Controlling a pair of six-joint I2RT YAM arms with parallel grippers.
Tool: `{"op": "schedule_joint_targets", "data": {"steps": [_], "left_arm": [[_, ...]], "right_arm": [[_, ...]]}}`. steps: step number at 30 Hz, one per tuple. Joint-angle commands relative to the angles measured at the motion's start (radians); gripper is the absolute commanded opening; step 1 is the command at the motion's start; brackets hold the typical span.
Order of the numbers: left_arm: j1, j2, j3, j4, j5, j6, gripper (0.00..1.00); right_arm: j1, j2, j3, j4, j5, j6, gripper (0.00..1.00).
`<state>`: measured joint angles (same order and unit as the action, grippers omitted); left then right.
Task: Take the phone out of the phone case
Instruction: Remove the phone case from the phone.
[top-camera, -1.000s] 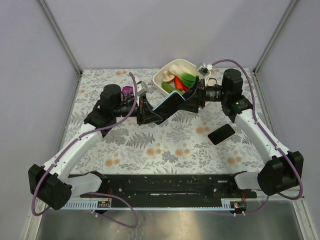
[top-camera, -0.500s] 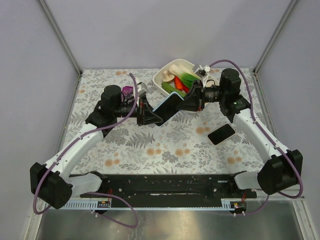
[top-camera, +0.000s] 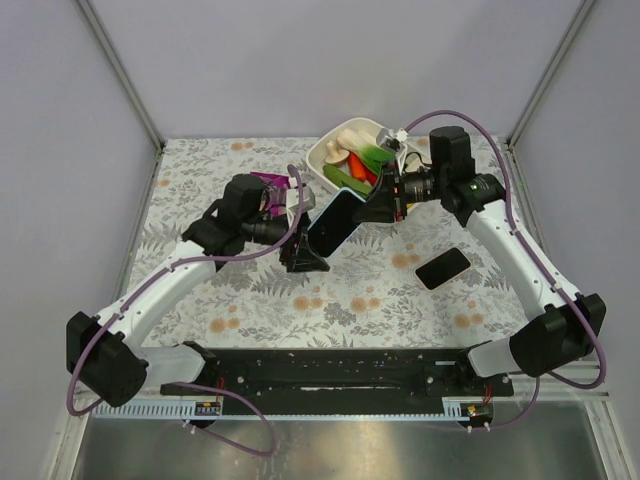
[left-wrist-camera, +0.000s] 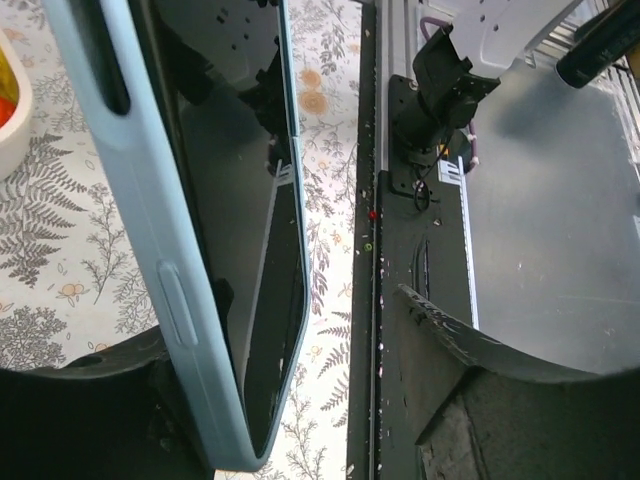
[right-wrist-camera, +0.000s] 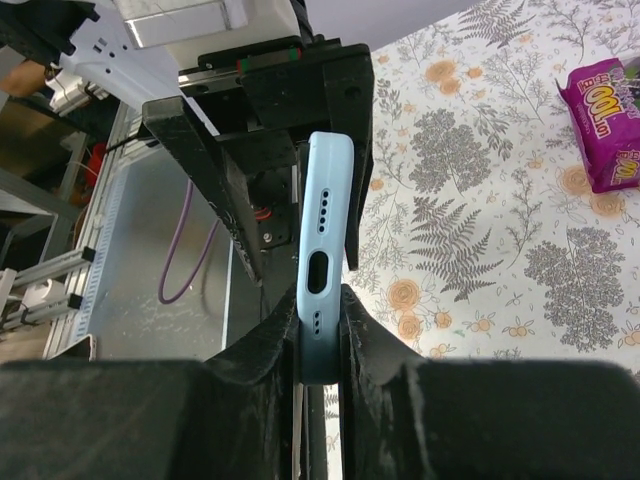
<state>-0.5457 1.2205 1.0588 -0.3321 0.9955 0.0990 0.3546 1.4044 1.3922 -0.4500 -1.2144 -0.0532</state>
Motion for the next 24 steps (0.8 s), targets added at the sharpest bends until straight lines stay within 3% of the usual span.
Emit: {"op": "schedule_joint_targets", "data": {"steps": [1,5,9,13,17,20,22,24], "left_arm": [[-0.014,0.034,0.089,-0.077,0.025,0.099,0.62],[-0.017,0.053,0.104,-0.084,0.019,0.1,0.48],[-0.017,0.059,0.106,-0.082,0.019,0.1,0.21],[-0.016,0.062,0.107,-0.078,0.015,0.093,0.0],[-0.017,0.053,0.093,-0.029,0.017,0.027,0.0],[-0.014,0.002,0.011,0.141,0.011,-0.085,0.0],[-0.013,-0.035,-0.031,0.237,0.005,-0.134,0.0],[-0.007,-0.053,-0.051,0.268,0.002,-0.143,0.0]], "right_arm": [[0.027,0.011,0.143,-0.223,0.01,-0.198,0.0],[0.037,0.024,0.183,-0.302,0.023,-0.264,0.0],[0.037,0.016,0.18,-0.309,0.035,-0.28,0.0],[0.04,0.016,0.168,-0.314,0.036,-0.29,0.0],[0.049,0.007,0.143,-0.309,0.055,-0.298,0.03],[0.05,-0.01,0.134,-0.285,0.087,-0.269,0.4],[0.05,-0.028,0.119,-0.257,0.116,-0.24,0.52],[0.05,-0.05,0.099,-0.224,0.13,-0.211,0.58]]}}
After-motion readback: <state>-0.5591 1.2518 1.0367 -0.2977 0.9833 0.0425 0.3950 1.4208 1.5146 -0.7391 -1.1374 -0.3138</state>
